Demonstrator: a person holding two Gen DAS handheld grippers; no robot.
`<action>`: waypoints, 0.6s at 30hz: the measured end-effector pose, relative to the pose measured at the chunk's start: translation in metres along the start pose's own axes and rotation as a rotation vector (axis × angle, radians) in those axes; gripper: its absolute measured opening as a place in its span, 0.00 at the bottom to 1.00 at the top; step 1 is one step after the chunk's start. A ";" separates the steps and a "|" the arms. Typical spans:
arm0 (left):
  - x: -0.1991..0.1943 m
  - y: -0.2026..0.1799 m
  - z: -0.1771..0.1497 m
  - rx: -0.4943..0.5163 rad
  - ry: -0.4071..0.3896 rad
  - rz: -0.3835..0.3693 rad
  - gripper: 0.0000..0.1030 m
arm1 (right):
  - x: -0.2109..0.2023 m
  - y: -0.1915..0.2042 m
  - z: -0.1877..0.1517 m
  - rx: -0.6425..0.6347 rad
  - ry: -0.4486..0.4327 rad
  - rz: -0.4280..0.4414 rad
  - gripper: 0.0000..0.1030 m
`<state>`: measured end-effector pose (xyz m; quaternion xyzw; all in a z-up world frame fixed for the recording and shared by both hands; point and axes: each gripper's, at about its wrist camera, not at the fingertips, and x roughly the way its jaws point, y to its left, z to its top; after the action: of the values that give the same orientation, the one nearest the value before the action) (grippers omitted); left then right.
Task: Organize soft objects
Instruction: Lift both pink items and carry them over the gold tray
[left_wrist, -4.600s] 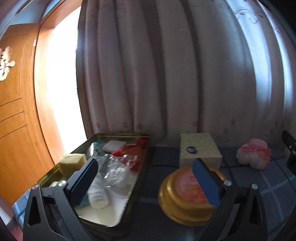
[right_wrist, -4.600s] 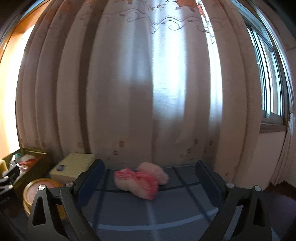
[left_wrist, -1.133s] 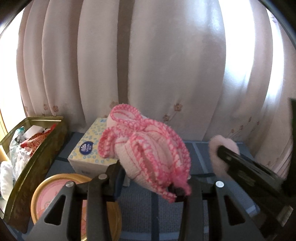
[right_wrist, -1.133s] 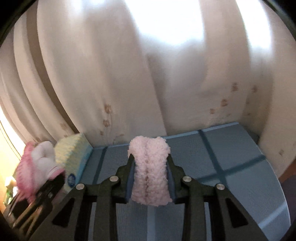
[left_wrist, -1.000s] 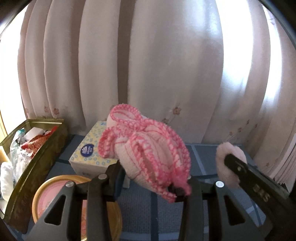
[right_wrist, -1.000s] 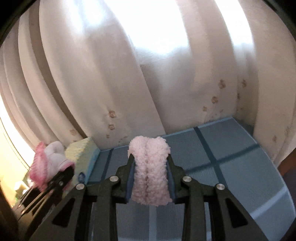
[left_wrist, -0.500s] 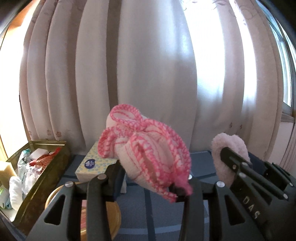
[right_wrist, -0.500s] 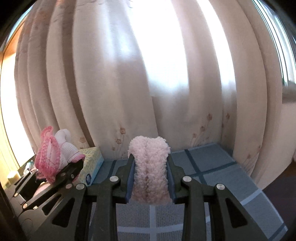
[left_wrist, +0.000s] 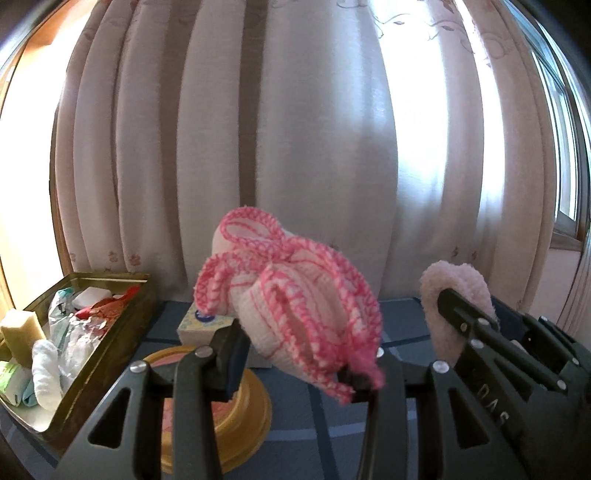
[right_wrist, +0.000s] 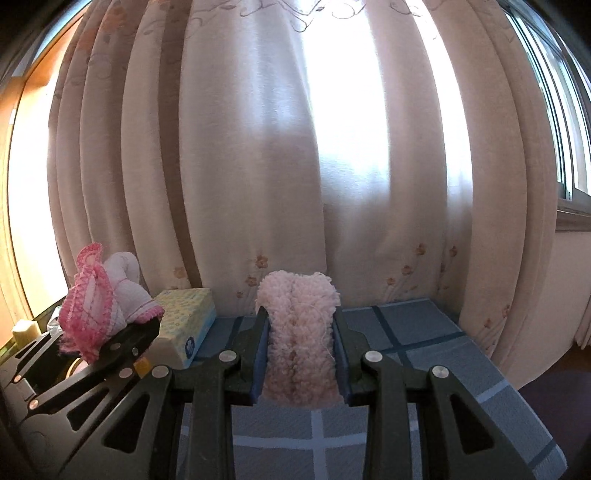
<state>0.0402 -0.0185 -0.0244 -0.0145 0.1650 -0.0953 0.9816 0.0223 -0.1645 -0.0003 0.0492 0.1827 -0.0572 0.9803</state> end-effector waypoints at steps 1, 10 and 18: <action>-0.001 0.002 0.000 -0.001 0.000 0.003 0.39 | -0.001 0.001 0.000 0.004 0.000 0.002 0.32; -0.014 0.022 -0.005 -0.020 -0.009 0.011 0.39 | -0.009 0.010 -0.004 0.018 0.002 0.014 0.32; -0.024 0.040 -0.007 -0.044 -0.014 0.018 0.39 | -0.014 0.026 -0.006 0.010 -0.005 0.023 0.32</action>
<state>0.0228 0.0258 -0.0259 -0.0353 0.1605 -0.0825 0.9829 0.0101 -0.1363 0.0012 0.0561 0.1796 -0.0471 0.9810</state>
